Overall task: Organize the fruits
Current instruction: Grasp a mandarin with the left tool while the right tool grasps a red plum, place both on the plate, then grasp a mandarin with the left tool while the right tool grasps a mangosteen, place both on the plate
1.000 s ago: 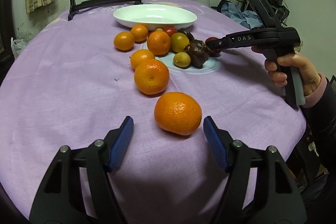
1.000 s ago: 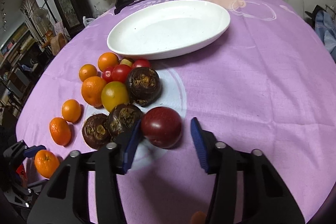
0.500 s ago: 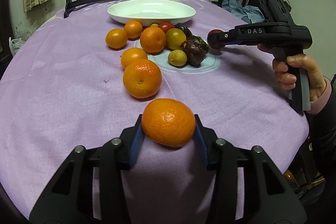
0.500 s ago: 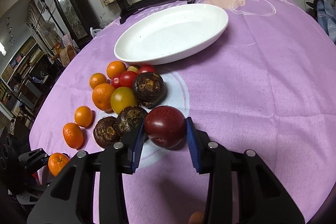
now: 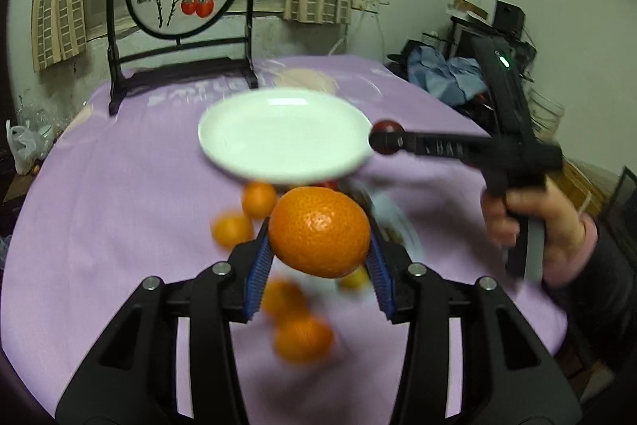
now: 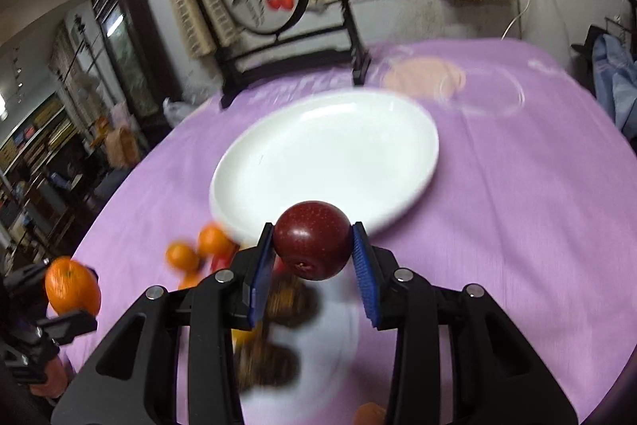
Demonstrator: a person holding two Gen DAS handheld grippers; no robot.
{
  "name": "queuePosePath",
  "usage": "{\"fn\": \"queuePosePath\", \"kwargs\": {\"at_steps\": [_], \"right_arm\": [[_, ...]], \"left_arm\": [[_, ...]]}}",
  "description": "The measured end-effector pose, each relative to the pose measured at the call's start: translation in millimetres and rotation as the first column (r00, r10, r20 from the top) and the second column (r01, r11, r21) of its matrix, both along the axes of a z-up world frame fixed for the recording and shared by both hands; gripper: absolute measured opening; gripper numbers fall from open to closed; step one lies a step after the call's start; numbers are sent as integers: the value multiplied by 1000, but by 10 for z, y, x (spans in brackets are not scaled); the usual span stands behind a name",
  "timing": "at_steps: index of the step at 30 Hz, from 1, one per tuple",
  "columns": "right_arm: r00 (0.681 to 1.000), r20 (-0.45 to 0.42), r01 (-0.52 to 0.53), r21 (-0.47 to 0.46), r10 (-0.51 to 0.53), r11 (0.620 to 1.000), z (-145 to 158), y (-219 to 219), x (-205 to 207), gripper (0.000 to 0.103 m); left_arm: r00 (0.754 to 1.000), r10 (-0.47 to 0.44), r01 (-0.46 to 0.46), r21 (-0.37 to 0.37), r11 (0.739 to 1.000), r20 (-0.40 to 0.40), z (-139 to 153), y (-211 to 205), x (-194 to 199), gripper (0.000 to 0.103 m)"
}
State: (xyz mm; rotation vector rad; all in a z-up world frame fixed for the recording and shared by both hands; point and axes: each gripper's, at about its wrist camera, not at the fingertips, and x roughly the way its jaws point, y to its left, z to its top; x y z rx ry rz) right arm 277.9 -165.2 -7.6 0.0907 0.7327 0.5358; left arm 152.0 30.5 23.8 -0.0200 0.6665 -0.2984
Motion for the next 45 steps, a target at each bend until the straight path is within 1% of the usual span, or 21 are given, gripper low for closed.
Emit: {"fn": "queuePosePath", "kwargs": {"at_steps": [3,5,6,8,10,12,15,17,19,20,21,22,24,27,30,32,34,36,38,42,45], "right_arm": [[1000,4,25,-55,-25,998,-75,151,288,39],[1000,-13,25,-84,-27,996,-156,224,430,39],[999,-30,19,-93,-22,995,-206,260,500,39],[999,-50,4,-105,-10,994,-272,304,578,39],[999,-54,-12,-114,6,993,-308,349,622,39],[998,-61,-24,-118,16,993,-329,385,650,39],[997,-72,-32,-118,24,992,-357,408,667,39],[997,-70,-36,-115,28,993,-350,401,638,42],[998,-56,-35,-102,29,994,-294,370,589,46],[998,-49,-32,-95,28,995,-265,353,559,48],[999,-43,-33,-84,29,996,-219,318,506,49],[999,-40,-38,-75,35,996,-186,293,461,49],[998,-42,-52,-58,50,997,-123,236,342,49],[994,-69,-86,-16,85,996,-101,133,130,51],[986,-116,-119,-9,117,993,-189,36,-70,51],[977,-160,-140,17,141,990,-237,-32,-176,51],[960,-215,-162,88,178,983,-290,-129,-276,51],[944,-254,-180,144,212,973,-330,-196,-352,51],[934,-270,-192,169,233,967,-350,-216,-408,51],[907,-317,-220,206,278,953,-417,-181,-485,51],[896,-340,-223,213,286,951,-461,-179,-482,51]], "left_arm": [[999,45,-45,5,999,0,47,-1,647,45],[997,66,-67,0,998,-43,-15,32,1008,45],[994,76,-77,-4,997,-83,-77,41,1213,45],[987,100,-97,24,995,-128,-188,41,1491,45],[980,119,-115,35,993,-158,-273,56,1627,45],[971,120,-117,24,993,-205,-365,82,1748,45],[960,126,-121,35,992,-249,-487,81,1822,45],[956,118,-114,31,993,-268,-524,69,1839,46],[957,116,-114,23,993,-265,-521,85,1797,54],[960,122,-121,19,993,-252,-491,104,1779,62],[964,132,-133,13,991,-231,-433,136,1728,67],[967,136,-138,4,990,-217,-383,166,1678,70],[972,139,-146,-24,989,-192,-283,245,1535,78],[977,140,-146,-21,989,-158,-221,344,1276,82],[980,125,-129,-16,992,-153,-275,431,979,84],[980,109,-113,-16,993,-167,-337,474,789,84],[984,60,-68,-43,997,-170,-369,512,550,84],[987,-8,-6,-88,996,-160,-393,547,295,84],[985,-61,43,-112,993,-160,-452,558,128,84],[982,-133,120,-102,988,-137,-475,487,-144,84],[976,-183,175,-74,982,-117,-468,388,-269,84]]}}
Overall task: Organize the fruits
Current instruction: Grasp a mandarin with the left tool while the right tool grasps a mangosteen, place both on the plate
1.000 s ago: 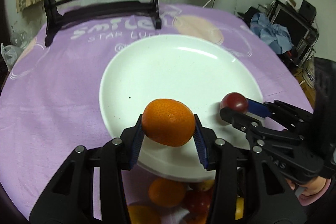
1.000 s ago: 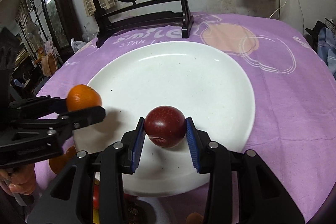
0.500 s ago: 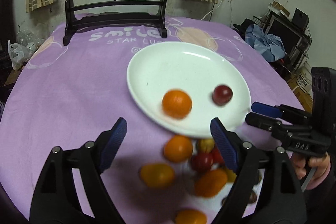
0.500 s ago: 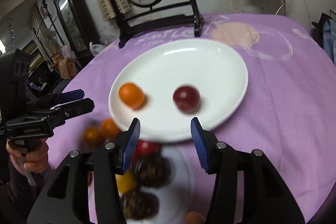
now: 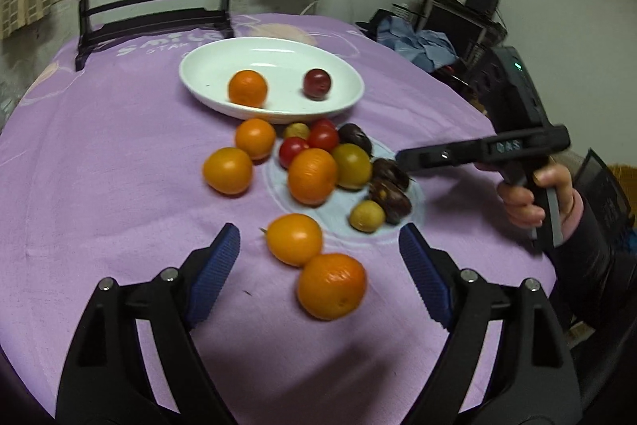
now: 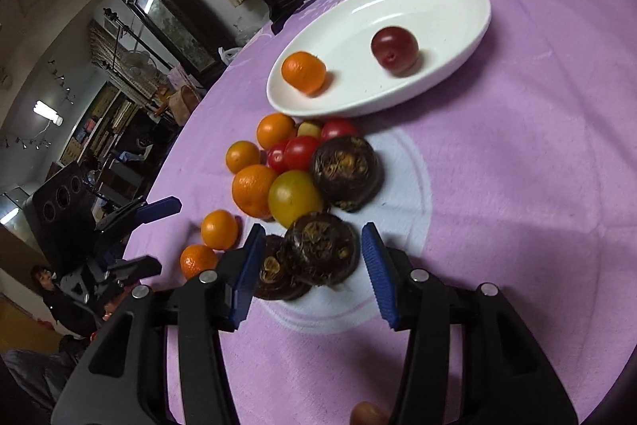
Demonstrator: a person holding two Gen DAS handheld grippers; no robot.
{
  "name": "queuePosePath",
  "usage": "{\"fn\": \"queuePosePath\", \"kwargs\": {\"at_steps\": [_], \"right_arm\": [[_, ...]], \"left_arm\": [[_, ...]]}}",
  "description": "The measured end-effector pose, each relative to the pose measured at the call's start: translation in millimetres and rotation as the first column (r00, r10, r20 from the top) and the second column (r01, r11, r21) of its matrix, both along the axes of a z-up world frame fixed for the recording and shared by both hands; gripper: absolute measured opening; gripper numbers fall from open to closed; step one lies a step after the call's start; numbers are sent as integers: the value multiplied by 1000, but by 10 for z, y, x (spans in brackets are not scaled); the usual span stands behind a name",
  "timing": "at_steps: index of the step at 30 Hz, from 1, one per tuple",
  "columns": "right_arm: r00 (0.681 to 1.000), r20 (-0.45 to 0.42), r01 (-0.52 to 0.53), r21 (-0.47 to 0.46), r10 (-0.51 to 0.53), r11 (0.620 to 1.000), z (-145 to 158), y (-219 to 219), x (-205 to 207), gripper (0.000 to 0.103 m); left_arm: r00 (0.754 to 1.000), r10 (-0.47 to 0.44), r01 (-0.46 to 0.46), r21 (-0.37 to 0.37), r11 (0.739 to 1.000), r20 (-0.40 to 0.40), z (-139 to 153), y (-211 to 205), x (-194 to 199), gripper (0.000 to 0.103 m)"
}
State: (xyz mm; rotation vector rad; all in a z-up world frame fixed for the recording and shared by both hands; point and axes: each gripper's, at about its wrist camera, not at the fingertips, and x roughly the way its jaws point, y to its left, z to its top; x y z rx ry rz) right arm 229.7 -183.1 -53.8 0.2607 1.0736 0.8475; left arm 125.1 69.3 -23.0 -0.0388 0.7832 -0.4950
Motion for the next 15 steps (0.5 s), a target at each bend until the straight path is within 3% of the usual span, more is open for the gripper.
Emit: {"fn": "queuePosePath", "kwargs": {"at_steps": [7,15], "right_arm": [[998,-59,-3,2,3,1000,-92,7,45,51],[999,-43,-9,-4,8,1000,-116,58,53,46]], "left_arm": [[999,-36,36,28,999,-3,-43,-63,-38,84],[997,-76,78,71,994,-24,-119,-141,-58,84]]}}
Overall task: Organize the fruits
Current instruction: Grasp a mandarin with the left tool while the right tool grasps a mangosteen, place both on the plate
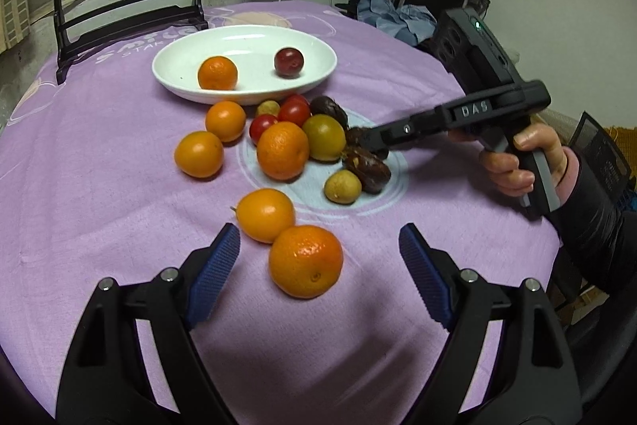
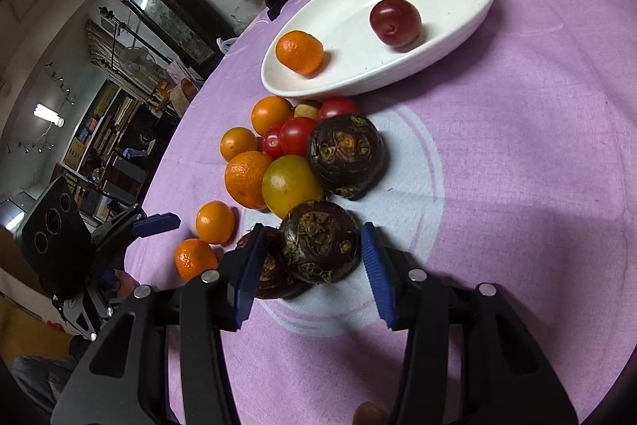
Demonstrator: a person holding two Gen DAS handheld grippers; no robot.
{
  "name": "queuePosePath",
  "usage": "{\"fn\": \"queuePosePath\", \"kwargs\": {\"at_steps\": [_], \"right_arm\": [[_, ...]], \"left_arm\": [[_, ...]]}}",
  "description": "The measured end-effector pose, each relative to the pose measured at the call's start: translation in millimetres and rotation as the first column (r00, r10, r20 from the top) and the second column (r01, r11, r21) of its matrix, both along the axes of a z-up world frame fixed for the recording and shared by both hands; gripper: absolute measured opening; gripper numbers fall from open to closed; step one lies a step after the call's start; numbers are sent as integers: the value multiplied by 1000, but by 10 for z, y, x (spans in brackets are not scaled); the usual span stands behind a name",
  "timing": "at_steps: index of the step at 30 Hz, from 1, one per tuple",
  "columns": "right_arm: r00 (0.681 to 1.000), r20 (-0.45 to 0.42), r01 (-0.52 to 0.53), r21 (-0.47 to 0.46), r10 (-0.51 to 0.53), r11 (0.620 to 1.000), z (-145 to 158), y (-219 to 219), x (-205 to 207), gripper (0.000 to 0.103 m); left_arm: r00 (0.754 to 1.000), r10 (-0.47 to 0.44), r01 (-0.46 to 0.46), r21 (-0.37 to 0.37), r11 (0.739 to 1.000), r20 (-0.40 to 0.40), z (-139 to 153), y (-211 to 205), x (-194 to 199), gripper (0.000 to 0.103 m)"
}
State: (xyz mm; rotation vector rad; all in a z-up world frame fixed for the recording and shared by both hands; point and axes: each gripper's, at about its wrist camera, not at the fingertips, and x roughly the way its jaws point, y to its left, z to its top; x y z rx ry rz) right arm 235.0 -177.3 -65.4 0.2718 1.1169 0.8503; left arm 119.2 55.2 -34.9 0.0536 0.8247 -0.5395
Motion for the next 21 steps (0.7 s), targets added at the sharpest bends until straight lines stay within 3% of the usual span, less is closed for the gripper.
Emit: {"fn": "queuePosePath", "kwargs": {"at_steps": [11,21], "right_arm": [[997,72,10,33,-13,999,158,-48,-73,43],[995,93,23,24,-25,999,189,-43,-95,43]], "left_arm": [[999,5,-3,50,999,-38,-126,-48,-27,80],[994,35,-29,54,998,-102,-242,-19,79,62]]}}
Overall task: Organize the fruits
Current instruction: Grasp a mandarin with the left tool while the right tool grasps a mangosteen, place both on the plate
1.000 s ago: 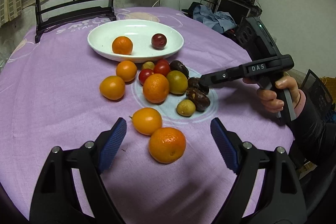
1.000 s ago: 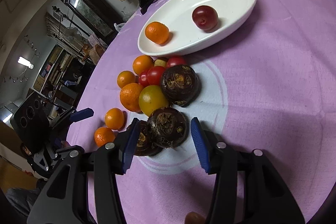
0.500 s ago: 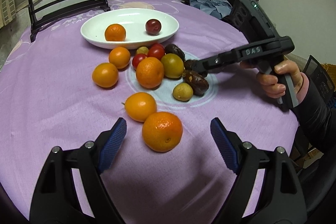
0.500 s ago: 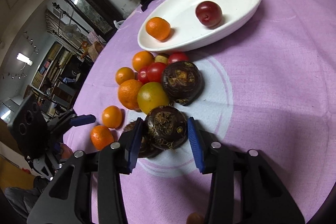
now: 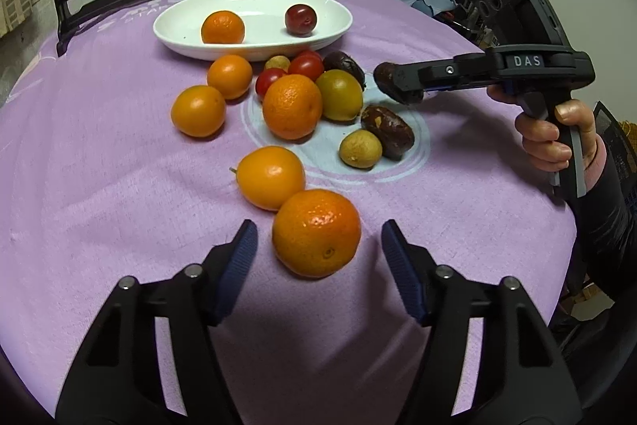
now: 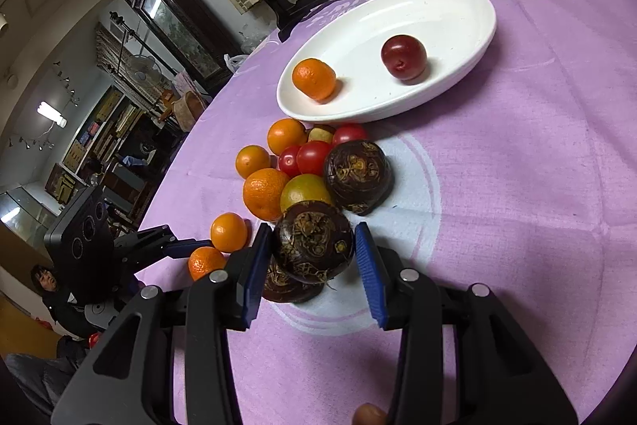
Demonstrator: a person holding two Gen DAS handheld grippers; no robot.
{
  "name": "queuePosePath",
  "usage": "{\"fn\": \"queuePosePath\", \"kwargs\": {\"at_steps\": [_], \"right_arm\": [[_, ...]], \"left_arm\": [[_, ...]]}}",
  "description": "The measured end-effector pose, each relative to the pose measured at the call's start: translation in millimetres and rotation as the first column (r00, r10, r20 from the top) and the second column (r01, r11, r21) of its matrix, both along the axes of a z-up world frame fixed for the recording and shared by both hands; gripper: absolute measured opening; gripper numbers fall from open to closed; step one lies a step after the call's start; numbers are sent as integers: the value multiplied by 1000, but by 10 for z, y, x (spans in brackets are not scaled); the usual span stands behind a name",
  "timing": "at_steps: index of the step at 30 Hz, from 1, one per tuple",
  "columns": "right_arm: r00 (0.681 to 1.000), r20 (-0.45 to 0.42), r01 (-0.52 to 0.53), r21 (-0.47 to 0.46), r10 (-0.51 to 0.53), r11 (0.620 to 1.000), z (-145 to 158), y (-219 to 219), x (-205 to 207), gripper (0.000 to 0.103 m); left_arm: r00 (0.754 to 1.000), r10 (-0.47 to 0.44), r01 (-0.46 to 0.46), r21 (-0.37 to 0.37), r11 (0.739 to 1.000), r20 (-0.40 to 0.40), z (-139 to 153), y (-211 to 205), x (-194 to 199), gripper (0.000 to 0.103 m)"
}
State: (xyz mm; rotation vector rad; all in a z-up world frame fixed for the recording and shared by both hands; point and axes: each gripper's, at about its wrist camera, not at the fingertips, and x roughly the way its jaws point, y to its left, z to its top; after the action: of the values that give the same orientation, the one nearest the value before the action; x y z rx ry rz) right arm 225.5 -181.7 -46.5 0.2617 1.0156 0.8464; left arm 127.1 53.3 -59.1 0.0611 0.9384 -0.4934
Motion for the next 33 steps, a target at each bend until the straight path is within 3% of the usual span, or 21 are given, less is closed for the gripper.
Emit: {"fn": "queuePosePath", "kwargs": {"at_steps": [4,6,12,18,23,28,33], "right_arm": [[1000,9,2,-1,-2,1000,8,-3,-14,43],[1000,12,3,2,-3,1000,10,-16,-22,43],[999,48,6,27,-7,1000,85,-51,-53,43],[987,140,69,73,-79,995,236,-92,19,43],[939,252,229,55,-236,972,357,-74,339,43],[887,323,354,-17,-330,935,349,62,799,43],[897,280,371,-60,-341,927,154,140,1159,43]], "left_arm": [[1000,15,-16,-13,1000,-21,-29,27,33,54],[1000,14,-15,-29,999,-28,-28,37,37,45],[1000,27,-27,-44,999,-5,17,56,16,43],[997,52,-41,-192,981,51,293,200,91,43],[981,179,-156,-247,956,74,603,274,625,43],[941,322,-304,-151,941,109,789,221,1447,43],[923,379,-372,-100,923,62,623,153,2040,43]]}}
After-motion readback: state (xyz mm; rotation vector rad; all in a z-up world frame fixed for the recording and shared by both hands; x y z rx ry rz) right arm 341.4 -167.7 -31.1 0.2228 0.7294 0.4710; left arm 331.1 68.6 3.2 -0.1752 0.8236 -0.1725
